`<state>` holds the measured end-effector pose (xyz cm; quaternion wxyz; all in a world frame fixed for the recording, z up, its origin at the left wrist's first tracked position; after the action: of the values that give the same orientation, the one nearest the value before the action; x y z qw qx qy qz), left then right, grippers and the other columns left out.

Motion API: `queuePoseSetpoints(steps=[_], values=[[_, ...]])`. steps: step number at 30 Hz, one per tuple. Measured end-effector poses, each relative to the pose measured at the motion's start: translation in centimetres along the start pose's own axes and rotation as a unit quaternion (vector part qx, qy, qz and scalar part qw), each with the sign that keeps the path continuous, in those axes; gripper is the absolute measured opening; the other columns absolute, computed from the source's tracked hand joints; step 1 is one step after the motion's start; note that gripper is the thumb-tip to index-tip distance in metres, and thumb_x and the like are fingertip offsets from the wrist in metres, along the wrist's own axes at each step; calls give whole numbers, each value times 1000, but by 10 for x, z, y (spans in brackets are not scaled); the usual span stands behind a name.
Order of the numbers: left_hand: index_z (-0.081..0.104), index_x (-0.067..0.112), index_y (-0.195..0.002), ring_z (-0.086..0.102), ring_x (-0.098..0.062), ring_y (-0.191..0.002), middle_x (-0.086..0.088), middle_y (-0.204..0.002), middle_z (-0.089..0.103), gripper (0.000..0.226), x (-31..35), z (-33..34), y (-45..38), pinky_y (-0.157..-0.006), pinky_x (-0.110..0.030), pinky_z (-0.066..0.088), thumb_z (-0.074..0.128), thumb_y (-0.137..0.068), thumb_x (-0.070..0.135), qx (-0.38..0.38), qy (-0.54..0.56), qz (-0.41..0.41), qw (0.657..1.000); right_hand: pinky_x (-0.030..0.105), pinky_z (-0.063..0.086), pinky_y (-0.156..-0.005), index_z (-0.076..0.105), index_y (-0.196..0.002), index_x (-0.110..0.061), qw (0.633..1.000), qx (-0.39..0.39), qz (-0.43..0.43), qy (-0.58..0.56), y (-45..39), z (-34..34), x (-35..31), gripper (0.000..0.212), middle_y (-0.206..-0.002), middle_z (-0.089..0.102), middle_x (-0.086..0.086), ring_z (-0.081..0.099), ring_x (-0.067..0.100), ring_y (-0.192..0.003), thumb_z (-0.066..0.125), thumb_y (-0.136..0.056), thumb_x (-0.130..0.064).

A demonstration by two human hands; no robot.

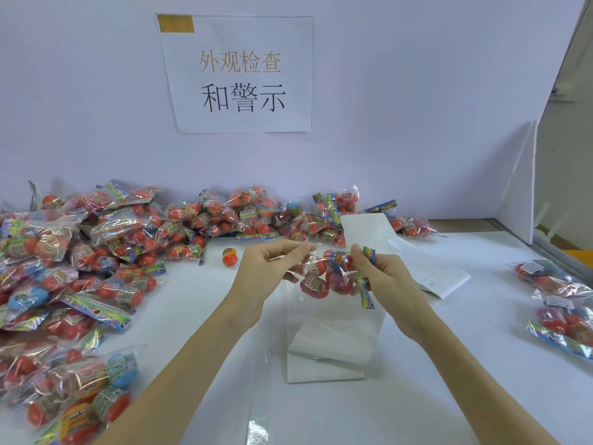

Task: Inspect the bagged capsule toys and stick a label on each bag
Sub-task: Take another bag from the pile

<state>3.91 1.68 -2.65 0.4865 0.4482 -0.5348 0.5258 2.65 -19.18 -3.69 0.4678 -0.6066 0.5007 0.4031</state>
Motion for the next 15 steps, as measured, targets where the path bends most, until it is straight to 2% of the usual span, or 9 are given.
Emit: queuePoseSetpoints(steps=[1, 2, 4, 6, 9, 11, 13, 15], values=[[85, 20, -97, 69, -8, -72, -4, -93, 80, 11, 1, 1, 0, -67, -24, 57, 75, -93, 23, 9, 12, -1, 1000, 57, 54, -86, 54, -86, 15, 1000, -2, 3, -7, -1, 1, 1, 86, -85, 64, 36, 57, 55, -81, 49, -92, -70], [85, 21, -97, 69, -9, -73, -4, -93, 81, 10, 1, 2, 1, -69, -25, 58, 75, -92, 23, 19, 26, -5, 999, 59, 55, -94, 62, -92, 12, 1000, -5, 6, -14, -2, 1, 1, 80, -95, 70, 33, 63, 54, -94, 49, -95, -67], [85, 22, -95, 69, -12, -76, -6, -94, 81, 10, 1, 4, 1, -73, -29, 57, 76, -91, 24, 30, 48, -16, 998, 43, 60, -92, 77, -91, -6, 999, -17, 13, -30, -2, 1, 1, 64, -94, 80, 11, 75, 34, -95, 48, -96, -63], [85, 20, -95, 69, -14, -76, -8, -95, 81, 11, 1, 4, 2, -75, -31, 56, 76, -90, 24, 30, 53, -21, 998, 37, 60, -89, 79, -91, -11, 999, -24, 19, -30, -2, 0, 1, 59, -94, 81, 5, 76, 27, -92, 48, -97, -61], [85, 16, -95, 69, -12, -71, -9, -93, 81, 12, 0, 2, 0, -66, -24, 58, 77, -92, 23, 42, 77, -31, 996, 43, 63, -86, 77, -102, -8, 998, -25, 8, -59, -3, -4, 1, 58, -95, 78, 15, 75, 36, -93, 52, -94, -59], [85, 13, -97, 67, -10, -66, -8, -90, 80, 13, -2, -3, -3, -62, -19, 55, 77, -93, 22, 76, 88, -30, 993, 34, 63, -75, 76, -113, -16, 993, -76, 6, -96, -1, -7, -2, 50, -100, 79, 14, 76, 34, -93, 56, -94, -58], [84, 10, -99, 65, -11, -68, -9, -89, 80, 16, -4, -6, -5, -67, -18, 55, 77, -93, 24, 102, 67, -18, 992, 29, 61, -72, 75, -119, -23, 988, -121, 15, -98, 2, -5, -7, 42, -107, 79, 9, 77, 31, -95, 59, -96, -55], [83, 9, -98, 66, -11, -72, -10, -92, 79, 23, -5, -5, -5, -75, -21, 56, 75, -94, 30, 96, 58, -13, 994, 28, 61, -70, 76, -117, -17, 993, -96, 10, -66, 1, -1, -6, 32, -101, 80, 9, 78, 30, -90, 63, -101, -41]])
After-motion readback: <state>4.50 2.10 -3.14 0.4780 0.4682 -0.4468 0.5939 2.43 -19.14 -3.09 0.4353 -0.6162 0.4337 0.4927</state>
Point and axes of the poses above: each hand's wrist, its own y-axis away from the middle knuckle, its own z-axis out of the palm, x = y × z, the point moved 1 cm from there along -y, towards the middle knuckle
